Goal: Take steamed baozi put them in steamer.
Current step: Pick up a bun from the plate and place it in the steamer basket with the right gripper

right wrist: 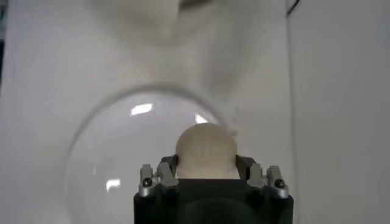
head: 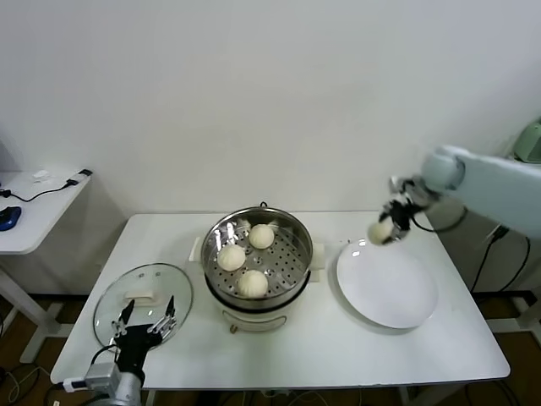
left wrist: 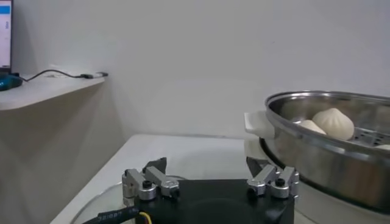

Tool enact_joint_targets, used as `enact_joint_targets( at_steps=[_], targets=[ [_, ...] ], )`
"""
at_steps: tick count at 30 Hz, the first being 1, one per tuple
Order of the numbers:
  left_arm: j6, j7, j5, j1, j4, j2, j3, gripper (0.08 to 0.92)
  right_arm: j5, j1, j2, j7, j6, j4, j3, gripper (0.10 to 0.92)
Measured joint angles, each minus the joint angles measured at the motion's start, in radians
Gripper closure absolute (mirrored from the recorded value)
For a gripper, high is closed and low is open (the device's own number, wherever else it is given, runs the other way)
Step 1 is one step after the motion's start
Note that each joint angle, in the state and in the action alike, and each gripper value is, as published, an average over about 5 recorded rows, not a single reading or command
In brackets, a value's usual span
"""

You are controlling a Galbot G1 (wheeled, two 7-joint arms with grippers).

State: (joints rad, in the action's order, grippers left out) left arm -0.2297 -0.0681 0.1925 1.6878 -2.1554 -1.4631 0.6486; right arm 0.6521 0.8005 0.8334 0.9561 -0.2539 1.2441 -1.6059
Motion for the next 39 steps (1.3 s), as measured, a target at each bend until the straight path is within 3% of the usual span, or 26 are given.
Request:
enact_joint_targets(
  at_steps=[7, 14, 32, 35, 39],
  targets=[
    [0.003, -0.002, 0.002, 0.004, -0.011, 0.003, -0.008, 0.177, 0.226, 0.164, 0.109, -0.065, -0.100, 0.158, -0.054, 0.380],
    [0.005, -0.004, 0.008, 0.016, -0.024, 0.004, -0.006, 0.177, 0.323, 0.173, 0.234, -0.139, -0.175, 0.218, -0.091, 0.380],
    [0.013, -0.007, 0.010, 0.021, -0.012, 0.000, -0.010, 0.177, 0.270, -0.010, 0.390, -0.216, -0.219, 0.129, -0.113, 0.377],
    [0.013, -0.007, 0.010, 0.018, -0.010, -0.001, -0.010, 0.177, 0.257, -0.036, 0.400, -0.221, -0.219, 0.112, -0.112, 0.357],
    [0.011, -0.007, 0.012, 0.014, -0.007, -0.001, -0.008, 0.177, 0.246, -0.062, 0.410, -0.224, -0.213, 0.090, -0.105, 0.269]
  ],
)
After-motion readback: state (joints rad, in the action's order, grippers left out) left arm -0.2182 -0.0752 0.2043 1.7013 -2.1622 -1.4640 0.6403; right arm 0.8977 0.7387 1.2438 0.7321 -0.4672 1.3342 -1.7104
